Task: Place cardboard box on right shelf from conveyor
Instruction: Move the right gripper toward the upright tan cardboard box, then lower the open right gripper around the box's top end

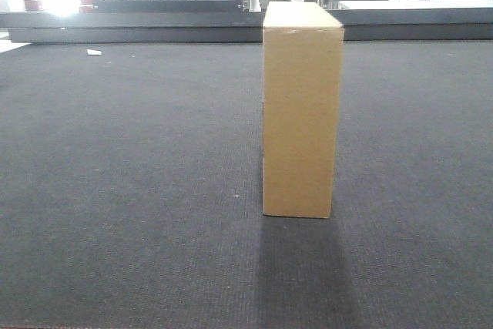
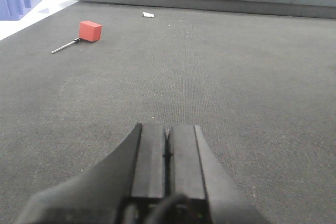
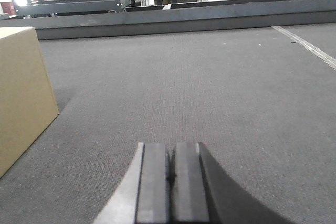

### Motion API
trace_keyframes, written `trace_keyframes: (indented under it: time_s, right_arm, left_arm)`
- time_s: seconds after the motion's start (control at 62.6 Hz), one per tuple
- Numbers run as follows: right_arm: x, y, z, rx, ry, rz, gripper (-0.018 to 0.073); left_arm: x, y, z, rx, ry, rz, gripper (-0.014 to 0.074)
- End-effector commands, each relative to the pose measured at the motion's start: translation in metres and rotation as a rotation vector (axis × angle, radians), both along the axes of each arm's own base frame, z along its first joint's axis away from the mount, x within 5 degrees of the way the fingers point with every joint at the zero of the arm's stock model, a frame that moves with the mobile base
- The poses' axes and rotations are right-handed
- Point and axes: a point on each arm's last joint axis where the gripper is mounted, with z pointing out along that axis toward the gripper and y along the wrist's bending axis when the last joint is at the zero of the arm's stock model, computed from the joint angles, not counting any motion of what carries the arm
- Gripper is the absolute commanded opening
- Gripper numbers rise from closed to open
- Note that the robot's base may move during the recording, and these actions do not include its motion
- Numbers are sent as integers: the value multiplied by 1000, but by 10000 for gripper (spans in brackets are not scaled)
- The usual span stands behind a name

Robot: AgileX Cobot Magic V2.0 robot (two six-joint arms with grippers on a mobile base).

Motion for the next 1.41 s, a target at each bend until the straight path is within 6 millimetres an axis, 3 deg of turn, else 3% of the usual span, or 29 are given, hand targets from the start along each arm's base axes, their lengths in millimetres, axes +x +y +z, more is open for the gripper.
trace_keyframes:
  time_s: [0.0, 0.288, 0.464, 0.527, 0.575, 0.735, 0.927, 1.087, 1.391]
  right_arm:
    - [-2, 0, 11, -5, -119, -1, 23]
    - [-3, 0, 19, -7, -189, -5, 23]
    - [-7, 0, 66, -7, -234, -2, 37]
    - [-3, 0, 87, -8, -236, -2, 110]
    - [2, 0, 104, -7, -236, -1, 218]
    - [31, 1, 147, -7, -191, 28, 619]
    - [72, 18, 181, -54, -125, 151, 592]
    - [107, 44, 205, -97, -63, 279, 592]
    - [180, 121, 219, -195, 265, 494, 589]
  left_arm:
    - [0, 1, 6, -10, -89, 7, -116]
    - [0, 1, 6, -10, -89, 7, -116]
    - [0, 1, 6, -10, -89, 7, -116]
    - [0, 1, 6, -10, -89, 7, -116]
    - [0, 1, 6, -10, -89, 7, -116]
    - [0, 1, 6, -10, -89, 7, -116]
    - [0, 1, 6, -10, -89, 7, -116]
    - [0, 1, 6, -10, -89, 7, -116]
    - [0, 1, 6, -10, -89, 7, -116]
